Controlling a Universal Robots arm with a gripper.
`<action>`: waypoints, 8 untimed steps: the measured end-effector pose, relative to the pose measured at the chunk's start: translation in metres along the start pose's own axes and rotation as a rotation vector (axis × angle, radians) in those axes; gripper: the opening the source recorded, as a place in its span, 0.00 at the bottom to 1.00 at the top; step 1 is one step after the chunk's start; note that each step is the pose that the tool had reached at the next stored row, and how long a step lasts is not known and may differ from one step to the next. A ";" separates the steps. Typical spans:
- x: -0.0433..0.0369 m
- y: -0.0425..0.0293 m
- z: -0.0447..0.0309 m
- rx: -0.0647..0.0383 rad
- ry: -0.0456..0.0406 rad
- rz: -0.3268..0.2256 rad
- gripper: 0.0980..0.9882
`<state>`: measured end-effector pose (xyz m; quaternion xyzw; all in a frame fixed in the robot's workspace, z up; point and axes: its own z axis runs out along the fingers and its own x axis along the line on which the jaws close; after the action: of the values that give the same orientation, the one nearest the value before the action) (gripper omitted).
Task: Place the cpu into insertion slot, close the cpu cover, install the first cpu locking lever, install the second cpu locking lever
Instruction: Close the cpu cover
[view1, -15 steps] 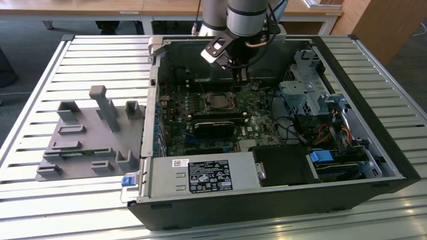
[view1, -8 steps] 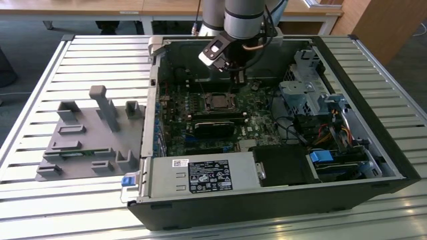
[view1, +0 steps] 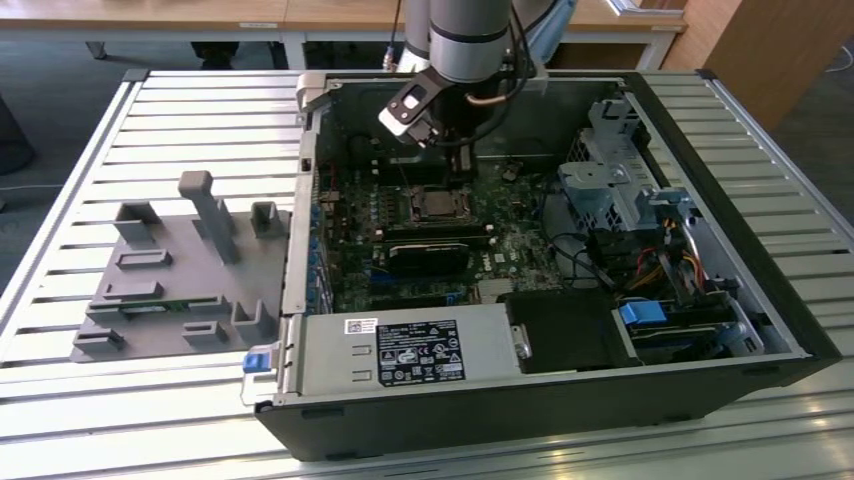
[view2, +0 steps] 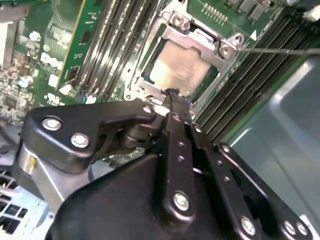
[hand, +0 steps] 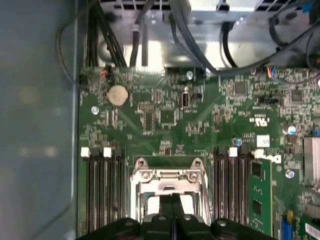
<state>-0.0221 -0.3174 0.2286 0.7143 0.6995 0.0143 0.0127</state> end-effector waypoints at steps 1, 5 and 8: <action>-0.0004 -0.0001 0.0015 0.002 -0.0002 0.000 0.01; -0.0030 -0.0014 0.0063 0.009 0.0012 0.000 0.01; -0.0037 -0.0107 0.0081 0.009 0.0024 0.000 0.01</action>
<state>-0.0325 -0.3209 0.2201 0.7142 0.6998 0.0119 0.0086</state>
